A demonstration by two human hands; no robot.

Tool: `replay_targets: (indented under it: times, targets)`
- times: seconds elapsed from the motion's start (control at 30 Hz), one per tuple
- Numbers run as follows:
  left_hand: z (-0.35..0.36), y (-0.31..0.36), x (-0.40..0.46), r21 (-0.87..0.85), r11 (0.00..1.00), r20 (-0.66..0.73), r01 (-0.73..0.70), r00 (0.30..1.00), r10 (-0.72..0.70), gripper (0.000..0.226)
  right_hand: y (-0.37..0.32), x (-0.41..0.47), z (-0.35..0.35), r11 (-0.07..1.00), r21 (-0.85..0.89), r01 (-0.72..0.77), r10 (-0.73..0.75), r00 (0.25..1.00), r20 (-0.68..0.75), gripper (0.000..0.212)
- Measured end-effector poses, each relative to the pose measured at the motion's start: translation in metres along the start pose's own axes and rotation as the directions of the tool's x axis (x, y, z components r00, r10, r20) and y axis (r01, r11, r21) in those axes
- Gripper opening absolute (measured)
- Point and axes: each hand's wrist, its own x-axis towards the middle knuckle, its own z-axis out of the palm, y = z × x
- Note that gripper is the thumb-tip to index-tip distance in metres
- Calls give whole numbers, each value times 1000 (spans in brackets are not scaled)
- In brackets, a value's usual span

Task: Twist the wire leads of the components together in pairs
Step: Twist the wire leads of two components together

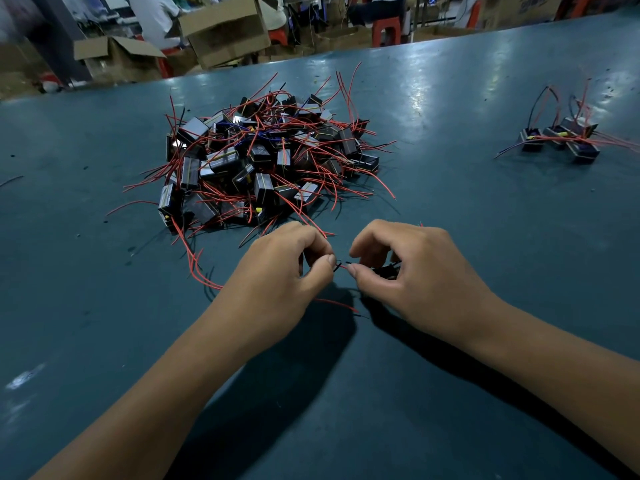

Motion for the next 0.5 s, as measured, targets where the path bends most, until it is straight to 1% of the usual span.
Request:
replay_targets:
  times: [0.1,0.23,0.37,0.5]
  targets:
    - [-1,0,0,-36,999,-6,12,1000,-12,14,0,1,-2,1000,-1,-10,10,1000,19,12]
    - [-3,-1,-1,-77,997,20,26,999,-25,10,0,2,-2,998,28,-50,50,999,14,12]
    - [-2,-2,0,-33,999,25,10,1000,-10,14,1,2,-1,995,64,-76,74,997,25,11]
    - [-1,-5,2,22,1000,33,-4,999,4,18,2,2,0,994,63,-88,85,996,35,12]
